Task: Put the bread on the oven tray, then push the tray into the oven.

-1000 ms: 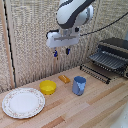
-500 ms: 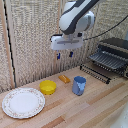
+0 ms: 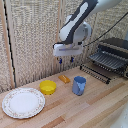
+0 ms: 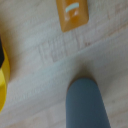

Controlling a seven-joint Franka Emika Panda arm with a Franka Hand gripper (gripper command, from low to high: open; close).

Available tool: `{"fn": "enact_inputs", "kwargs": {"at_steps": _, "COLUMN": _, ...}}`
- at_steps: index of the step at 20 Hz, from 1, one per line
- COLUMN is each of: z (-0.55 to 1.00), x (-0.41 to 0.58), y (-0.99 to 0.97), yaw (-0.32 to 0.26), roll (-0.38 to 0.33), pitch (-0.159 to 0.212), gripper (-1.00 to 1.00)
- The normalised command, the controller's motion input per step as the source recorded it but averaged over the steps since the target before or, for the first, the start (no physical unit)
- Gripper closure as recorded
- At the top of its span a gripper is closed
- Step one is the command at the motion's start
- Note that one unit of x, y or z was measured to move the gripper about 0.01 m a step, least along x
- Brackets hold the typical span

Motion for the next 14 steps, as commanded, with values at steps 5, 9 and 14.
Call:
{"fn": "enact_inputs", "kwargs": {"at_steps": 5, "z": -0.33, "x": 0.441, "y": -0.06, "yaw": 0.044, "roll": -0.018, "pitch": 0.069, "gripper": -1.0}}
{"fn": "enact_inputs", "kwargs": {"at_steps": 9, "z": -0.3, "x": 0.336, "y": -0.15, "yaw": 0.019, "roll": -0.001, "pitch": 0.145, "gripper": -1.0}}
{"fn": "enact_inputs", "kwargs": {"at_steps": 14, "z": -0.27, "x": 0.225, "y": -0.12, "yaw": 0.011, "roll": -0.001, "pitch": 0.165, "gripper": -1.0}}
